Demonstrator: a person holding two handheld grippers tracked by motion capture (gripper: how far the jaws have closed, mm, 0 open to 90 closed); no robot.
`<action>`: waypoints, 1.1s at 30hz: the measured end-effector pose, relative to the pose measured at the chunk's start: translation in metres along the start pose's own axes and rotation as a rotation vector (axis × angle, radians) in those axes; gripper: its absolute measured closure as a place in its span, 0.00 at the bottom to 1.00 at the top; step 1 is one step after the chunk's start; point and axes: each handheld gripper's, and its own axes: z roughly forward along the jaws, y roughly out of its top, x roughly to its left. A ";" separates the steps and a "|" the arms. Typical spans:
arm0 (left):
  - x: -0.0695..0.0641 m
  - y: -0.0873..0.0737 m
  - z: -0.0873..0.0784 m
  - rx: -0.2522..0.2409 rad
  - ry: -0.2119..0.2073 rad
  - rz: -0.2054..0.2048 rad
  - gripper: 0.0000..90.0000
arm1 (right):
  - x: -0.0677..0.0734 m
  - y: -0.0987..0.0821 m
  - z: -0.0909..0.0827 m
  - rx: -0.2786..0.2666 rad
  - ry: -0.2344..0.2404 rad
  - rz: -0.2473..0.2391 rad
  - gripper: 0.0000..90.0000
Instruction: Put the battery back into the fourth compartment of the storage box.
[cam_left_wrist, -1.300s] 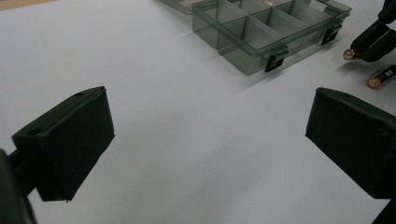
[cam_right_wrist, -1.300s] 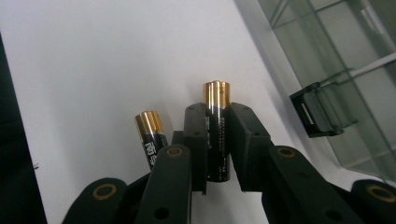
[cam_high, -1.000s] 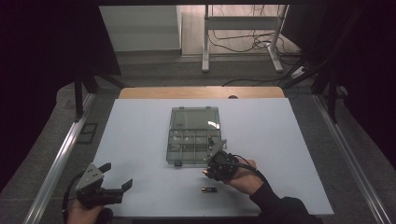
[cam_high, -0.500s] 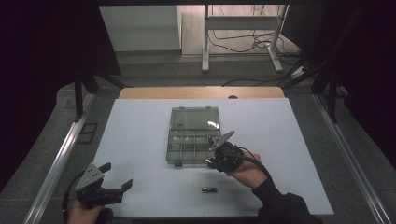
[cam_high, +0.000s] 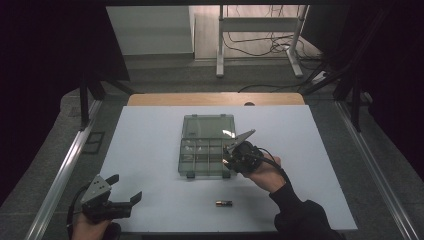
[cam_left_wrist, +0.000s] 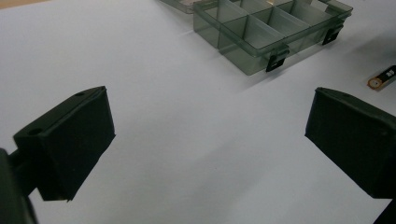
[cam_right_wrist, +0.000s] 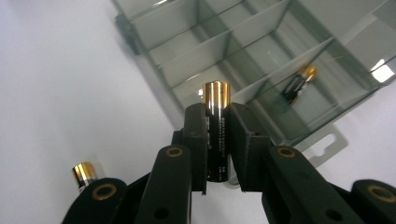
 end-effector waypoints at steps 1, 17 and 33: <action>0.000 0.000 0.000 0.000 0.000 0.000 0.02 | -0.002 0.001 0.000 -0.003 -0.005 0.004 0.85; 0.001 0.000 0.000 -0.004 -0.002 -0.007 0.02 | -0.029 0.016 0.003 -0.039 -0.082 0.079 0.85; 0.001 0.000 0.000 -0.001 -0.002 -0.003 0.02 | -0.047 0.026 0.023 -0.014 -0.143 0.128 0.85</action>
